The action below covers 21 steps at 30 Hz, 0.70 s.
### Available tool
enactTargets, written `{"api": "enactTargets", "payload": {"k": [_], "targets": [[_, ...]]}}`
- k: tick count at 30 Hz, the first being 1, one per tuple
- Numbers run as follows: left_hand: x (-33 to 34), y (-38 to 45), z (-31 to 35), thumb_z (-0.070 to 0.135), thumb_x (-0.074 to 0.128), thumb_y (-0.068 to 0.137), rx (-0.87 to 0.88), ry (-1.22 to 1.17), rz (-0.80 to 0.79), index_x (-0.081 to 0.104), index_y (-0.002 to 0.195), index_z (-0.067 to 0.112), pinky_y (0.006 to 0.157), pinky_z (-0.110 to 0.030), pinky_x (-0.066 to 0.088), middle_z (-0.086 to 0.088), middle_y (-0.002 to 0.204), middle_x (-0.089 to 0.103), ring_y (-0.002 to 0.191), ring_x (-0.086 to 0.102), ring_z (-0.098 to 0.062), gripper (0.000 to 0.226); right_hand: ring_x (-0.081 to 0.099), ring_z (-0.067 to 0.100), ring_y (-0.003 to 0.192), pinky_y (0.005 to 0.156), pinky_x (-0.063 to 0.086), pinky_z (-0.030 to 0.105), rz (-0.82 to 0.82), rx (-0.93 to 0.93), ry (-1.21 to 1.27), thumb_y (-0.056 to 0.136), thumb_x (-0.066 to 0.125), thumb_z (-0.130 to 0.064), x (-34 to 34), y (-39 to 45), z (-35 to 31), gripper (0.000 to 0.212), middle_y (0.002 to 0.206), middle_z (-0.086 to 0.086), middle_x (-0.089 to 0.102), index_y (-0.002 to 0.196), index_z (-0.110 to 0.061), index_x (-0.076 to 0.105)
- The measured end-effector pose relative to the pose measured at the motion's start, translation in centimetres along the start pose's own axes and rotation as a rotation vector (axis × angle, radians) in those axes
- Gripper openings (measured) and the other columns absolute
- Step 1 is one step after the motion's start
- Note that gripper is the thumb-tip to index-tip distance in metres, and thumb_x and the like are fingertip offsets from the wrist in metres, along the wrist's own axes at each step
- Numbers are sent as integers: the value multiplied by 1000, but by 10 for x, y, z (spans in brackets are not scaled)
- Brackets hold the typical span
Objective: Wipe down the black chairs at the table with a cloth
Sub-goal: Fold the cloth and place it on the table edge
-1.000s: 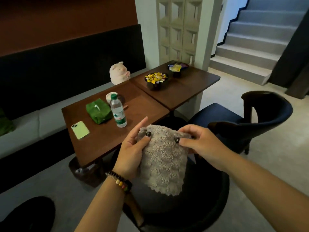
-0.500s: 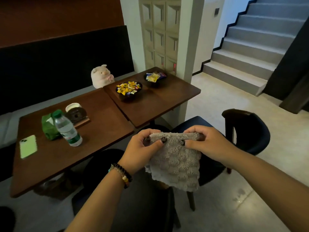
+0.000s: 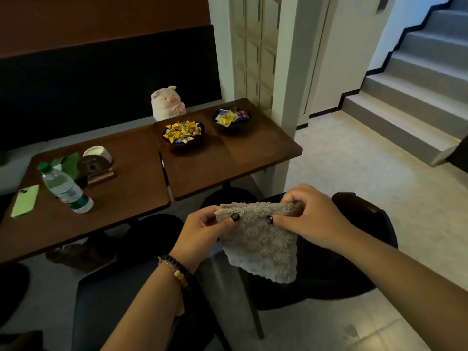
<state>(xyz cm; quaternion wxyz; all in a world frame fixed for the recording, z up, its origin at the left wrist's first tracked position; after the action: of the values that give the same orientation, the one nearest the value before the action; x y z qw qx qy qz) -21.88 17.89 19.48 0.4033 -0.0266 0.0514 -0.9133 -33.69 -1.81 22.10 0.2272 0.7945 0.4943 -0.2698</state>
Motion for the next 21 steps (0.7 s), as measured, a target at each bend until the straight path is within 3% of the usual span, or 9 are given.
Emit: {"api": "enactTargets", "payload": {"k": [5,10,15,17,21], "targets": [[6,50,-11,4,61,90,-33,-48,97,70,95,4,68,-20,54,-4,87,74,81,70,-14,11,54,0,76,59,40,13,-81,0,18,73,78,-43,0,52,38,22,83,-9,59,75,-26,63],[10,107,-15,7,61,91,-74,-16,170,67,97,4,70,-26,57,-8,88,71,82,68,-19,9,54,-4,78,60,39,19,-319,-37,-125,79,71,-49,-6,110,70,22,76,-13,57,73,-31,60],[22,169,-5,11,65,89,-38,105,193,66,90,8,75,-37,55,-15,88,67,82,65,-22,3,52,-3,79,63,37,19,-327,-72,-156,83,71,-43,-20,163,98,17,80,-14,54,75,-36,58],[25,192,-7,13,66,89,-30,111,210,66,92,8,75,-36,56,-18,90,67,81,64,-22,6,54,1,78,68,44,23,-346,-56,-116,83,72,-39,-23,186,108,18,83,-13,55,75,-38,56],[28,238,-24,16,63,91,-89,31,269,68,97,14,71,-30,58,-6,91,72,83,69,-19,8,60,4,88,80,54,34,-385,-24,1,82,73,-33,-28,248,134,11,94,-11,63,83,-31,62]]}}
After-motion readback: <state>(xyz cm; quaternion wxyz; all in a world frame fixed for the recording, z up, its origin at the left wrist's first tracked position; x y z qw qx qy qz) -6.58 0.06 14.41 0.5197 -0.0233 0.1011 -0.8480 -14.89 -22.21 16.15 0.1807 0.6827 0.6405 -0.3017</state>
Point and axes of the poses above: each hand's wrist, its own y-axis towards the middle knuckle, its own x-axis out of the palm, z = x × y, the point moved 2 cm from there along y, towards the middle knuckle
